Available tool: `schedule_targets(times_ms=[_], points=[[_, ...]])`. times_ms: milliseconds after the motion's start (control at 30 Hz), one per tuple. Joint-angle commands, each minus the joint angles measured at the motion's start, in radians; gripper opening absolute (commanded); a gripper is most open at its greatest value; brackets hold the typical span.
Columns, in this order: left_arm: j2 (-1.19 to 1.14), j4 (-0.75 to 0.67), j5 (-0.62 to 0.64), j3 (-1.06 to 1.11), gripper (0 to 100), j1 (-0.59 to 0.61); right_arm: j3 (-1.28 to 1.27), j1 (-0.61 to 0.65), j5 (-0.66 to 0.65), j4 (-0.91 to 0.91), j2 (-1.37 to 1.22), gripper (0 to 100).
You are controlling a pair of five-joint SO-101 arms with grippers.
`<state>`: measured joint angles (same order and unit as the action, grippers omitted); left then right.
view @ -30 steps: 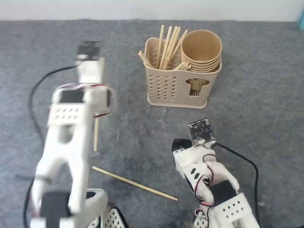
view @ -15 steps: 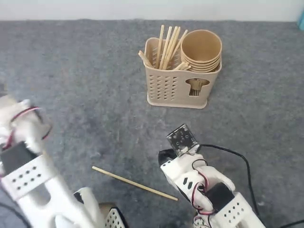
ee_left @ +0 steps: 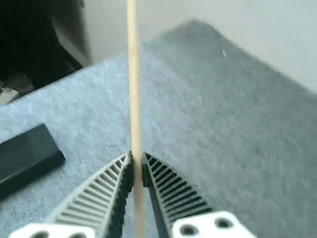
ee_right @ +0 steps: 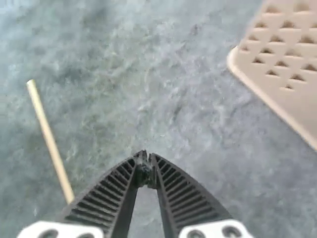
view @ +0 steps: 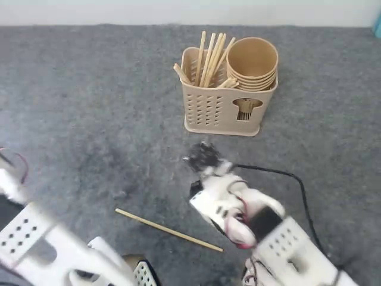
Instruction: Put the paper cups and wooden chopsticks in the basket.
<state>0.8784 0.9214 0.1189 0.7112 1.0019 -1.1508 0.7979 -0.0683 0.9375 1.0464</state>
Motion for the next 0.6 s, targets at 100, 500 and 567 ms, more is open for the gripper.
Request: schedule_targets(times_ms=[100, 500, 567], points=[[0.031, -0.226, 0.097, -0.039, 1, 0.141, 0.204, 0.193, 0.011, -0.001, -0.432, 1.1], [0.029, -0.446, 0.176, 0.036, 1, 0.276, 0.597, 0.329, 0.121, 0.007, -0.978, 9.5], [0.029, -0.473, 0.176, 0.062, 1, 0.276, 0.643, 0.36, 0.138, 0.008, -0.989, 9.6]])
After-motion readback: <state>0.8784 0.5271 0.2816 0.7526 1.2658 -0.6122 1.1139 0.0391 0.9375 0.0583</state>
